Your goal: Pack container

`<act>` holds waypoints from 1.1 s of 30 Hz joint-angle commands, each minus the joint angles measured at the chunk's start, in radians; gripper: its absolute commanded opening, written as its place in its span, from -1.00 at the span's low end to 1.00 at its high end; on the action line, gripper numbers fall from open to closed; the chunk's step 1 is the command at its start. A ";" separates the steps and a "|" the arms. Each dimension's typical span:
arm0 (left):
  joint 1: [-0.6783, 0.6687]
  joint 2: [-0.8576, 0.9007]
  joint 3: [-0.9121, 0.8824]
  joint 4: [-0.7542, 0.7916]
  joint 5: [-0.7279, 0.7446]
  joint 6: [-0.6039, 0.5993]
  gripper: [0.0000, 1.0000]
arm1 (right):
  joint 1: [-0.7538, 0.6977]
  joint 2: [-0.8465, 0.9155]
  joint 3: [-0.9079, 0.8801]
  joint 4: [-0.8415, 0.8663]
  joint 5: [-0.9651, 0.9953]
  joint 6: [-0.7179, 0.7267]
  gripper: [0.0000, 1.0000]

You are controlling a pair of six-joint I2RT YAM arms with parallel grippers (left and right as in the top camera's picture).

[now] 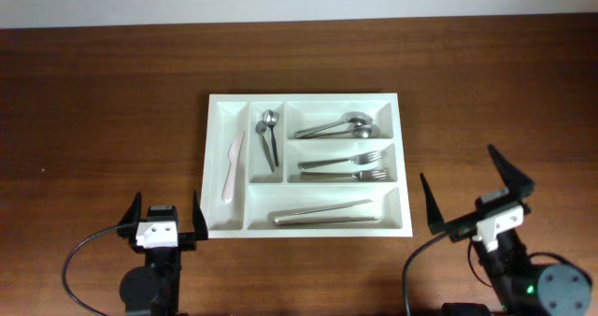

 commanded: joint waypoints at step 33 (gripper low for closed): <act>0.003 -0.010 -0.002 -0.006 0.001 0.016 0.99 | 0.079 -0.252 -0.309 0.236 -0.020 -0.014 0.98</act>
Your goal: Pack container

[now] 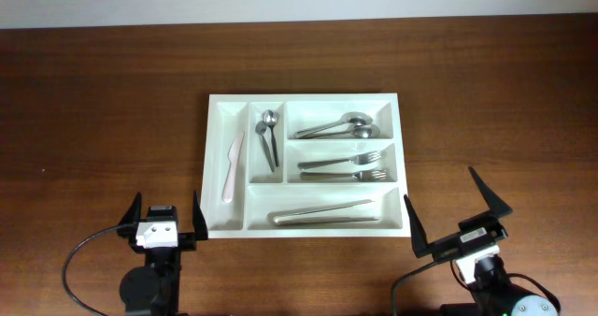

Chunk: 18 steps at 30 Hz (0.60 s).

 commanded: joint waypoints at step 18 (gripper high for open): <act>0.003 -0.010 -0.002 -0.006 0.001 0.016 0.99 | 0.011 -0.013 -0.222 0.080 0.009 -0.002 0.98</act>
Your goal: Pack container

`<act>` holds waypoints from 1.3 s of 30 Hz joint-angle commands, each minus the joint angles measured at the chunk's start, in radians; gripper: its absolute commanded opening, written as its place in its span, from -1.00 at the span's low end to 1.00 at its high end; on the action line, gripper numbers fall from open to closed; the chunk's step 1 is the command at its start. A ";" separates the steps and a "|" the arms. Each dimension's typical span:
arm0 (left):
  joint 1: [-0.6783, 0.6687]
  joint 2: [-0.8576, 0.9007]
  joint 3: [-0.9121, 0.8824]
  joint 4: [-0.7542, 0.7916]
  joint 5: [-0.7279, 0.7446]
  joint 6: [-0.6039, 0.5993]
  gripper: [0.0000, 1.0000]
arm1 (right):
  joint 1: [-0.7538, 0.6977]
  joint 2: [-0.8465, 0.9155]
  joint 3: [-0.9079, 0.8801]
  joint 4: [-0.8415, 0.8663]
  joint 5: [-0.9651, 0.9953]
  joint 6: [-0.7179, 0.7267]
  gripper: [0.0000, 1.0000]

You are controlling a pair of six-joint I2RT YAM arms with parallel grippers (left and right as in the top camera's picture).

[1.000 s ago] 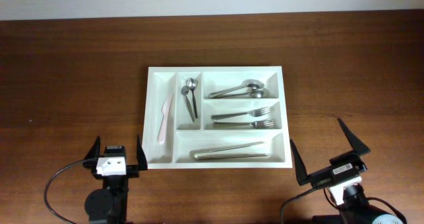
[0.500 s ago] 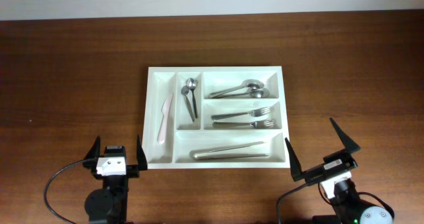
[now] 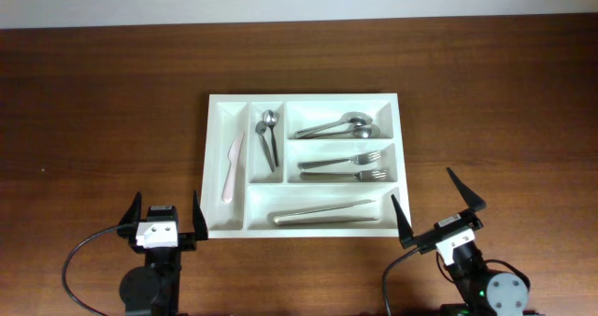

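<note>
A white cutlery tray [image 3: 213,166] lies in the middle of the wooden table. Its compartments hold a pale pink knife [image 3: 231,166], two small spoons [image 3: 269,138], two larger spoons [image 3: 336,126], two forks [image 3: 344,167] and long steel knives [image 3: 327,212] in the front slot. My left gripper [image 3: 167,213] stands open near the table's front, just left of the tray's front left corner, with nothing in it. My right gripper [image 3: 437,207] stands open just right of the tray's front right corner, also holding nothing.
Dark wooden table [image 3: 103,120] stretches to both sides of the tray. A pale wall edge runs along the back. A black cable [image 3: 84,255] loops by the left arm's base.
My right gripper has shifted a little to the left and nearer the front edge, closer to the tray's front right corner. The left gripper and all the cutlery stand as before.
My right gripper was open further right and further back, well clear of the tray. Then it stood lower and more to the left, and now it is beside the tray's front right corner. The left gripper and tray contents never changed.
</note>
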 commanded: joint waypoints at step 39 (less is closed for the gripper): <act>0.003 -0.010 -0.002 -0.006 0.001 0.016 0.99 | 0.010 -0.012 -0.014 -0.267 0.355 0.322 0.98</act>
